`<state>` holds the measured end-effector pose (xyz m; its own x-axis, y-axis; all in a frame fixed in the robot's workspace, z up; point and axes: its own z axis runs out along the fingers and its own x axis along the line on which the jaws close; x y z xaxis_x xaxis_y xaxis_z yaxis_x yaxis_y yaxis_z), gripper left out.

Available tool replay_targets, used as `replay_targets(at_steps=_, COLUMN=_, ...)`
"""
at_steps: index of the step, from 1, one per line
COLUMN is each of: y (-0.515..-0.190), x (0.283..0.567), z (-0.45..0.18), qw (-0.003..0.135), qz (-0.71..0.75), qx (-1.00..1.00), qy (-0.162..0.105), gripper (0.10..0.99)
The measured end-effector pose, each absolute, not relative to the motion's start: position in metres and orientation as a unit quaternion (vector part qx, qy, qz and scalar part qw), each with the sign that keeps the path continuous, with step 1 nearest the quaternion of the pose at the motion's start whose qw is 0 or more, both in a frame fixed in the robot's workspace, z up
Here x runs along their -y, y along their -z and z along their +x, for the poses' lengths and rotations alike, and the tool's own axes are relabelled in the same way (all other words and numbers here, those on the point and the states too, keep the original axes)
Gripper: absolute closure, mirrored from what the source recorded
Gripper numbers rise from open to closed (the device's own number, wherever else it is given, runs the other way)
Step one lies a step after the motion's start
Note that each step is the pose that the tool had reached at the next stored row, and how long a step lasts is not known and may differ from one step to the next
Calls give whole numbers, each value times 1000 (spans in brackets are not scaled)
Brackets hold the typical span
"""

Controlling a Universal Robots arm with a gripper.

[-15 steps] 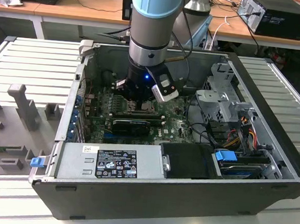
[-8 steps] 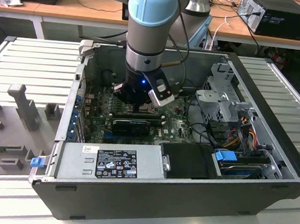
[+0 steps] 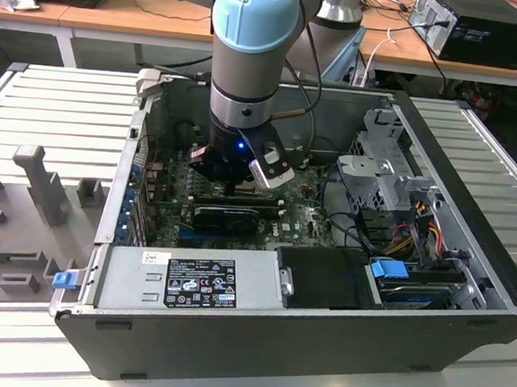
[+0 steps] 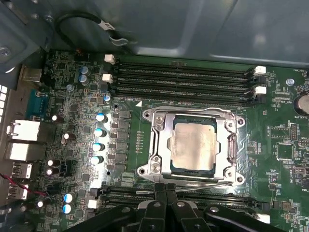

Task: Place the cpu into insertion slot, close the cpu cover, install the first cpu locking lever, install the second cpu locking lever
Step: 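Install the second cpu locking lever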

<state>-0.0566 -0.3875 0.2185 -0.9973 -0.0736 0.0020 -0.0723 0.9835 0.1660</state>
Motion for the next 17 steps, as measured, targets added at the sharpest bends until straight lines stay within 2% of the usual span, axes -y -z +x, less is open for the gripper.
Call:
replay_targets(at_steps=10, y=-219, x=389, z=-57, qw=4, qz=37, qx=996, qy=84, gripper=980)
replay_targets(at_steps=17, y=-218, x=396, z=-64, qw=3, qz=37, qx=993, qy=110, gripper=980)
